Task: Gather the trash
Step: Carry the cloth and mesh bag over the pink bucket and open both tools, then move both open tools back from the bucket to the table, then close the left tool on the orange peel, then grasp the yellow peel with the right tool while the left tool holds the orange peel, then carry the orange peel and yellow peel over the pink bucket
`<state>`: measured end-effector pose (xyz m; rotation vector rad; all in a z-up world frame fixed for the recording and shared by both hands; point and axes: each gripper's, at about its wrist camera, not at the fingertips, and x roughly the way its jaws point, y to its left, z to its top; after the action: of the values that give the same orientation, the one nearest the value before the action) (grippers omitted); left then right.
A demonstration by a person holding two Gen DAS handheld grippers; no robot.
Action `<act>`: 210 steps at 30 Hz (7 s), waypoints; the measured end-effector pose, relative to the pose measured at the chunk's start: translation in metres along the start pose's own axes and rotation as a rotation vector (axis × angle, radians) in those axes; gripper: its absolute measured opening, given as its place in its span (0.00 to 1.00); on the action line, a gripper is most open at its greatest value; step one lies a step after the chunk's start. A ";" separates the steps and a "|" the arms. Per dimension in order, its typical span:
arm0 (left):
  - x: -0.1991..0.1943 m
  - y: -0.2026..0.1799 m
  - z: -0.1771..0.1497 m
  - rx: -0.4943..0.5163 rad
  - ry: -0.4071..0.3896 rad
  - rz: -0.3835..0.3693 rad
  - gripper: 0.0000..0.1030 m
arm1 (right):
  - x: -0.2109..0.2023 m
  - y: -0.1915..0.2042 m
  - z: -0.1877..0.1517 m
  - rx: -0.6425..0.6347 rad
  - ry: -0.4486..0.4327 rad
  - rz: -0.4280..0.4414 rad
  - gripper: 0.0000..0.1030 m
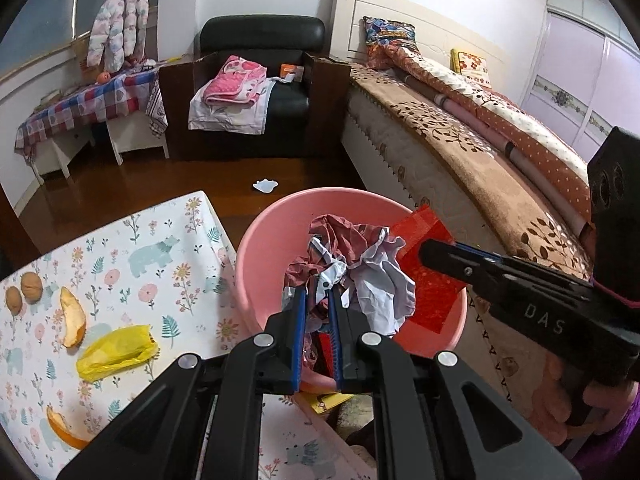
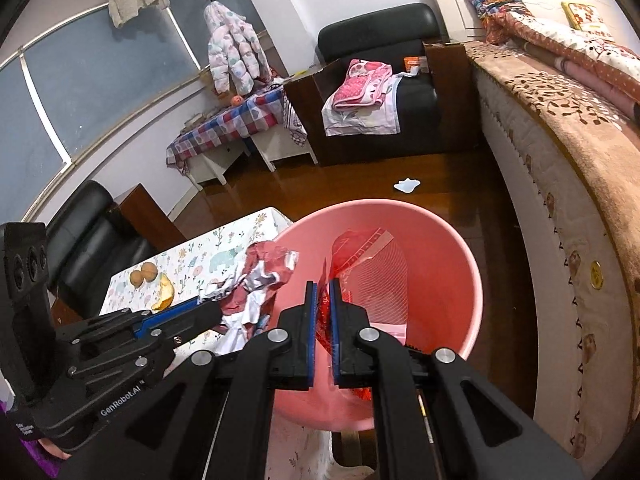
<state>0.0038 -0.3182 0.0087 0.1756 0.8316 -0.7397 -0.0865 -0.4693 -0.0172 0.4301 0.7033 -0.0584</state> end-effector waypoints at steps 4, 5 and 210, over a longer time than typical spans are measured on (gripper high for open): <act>0.003 0.001 0.001 -0.002 -0.013 -0.003 0.11 | 0.001 0.003 -0.002 -0.005 -0.006 -0.015 0.06; 0.003 0.002 0.002 -0.004 -0.015 -0.005 0.14 | 0.001 0.002 -0.003 -0.003 -0.005 -0.021 0.06; -0.008 0.003 0.015 -0.083 0.039 -0.094 0.17 | -0.008 0.018 -0.035 0.032 -0.014 -0.132 0.14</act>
<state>0.0108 -0.3181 0.0245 0.0768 0.9111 -0.7907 -0.1113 -0.4398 -0.0294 0.4131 0.7169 -0.1967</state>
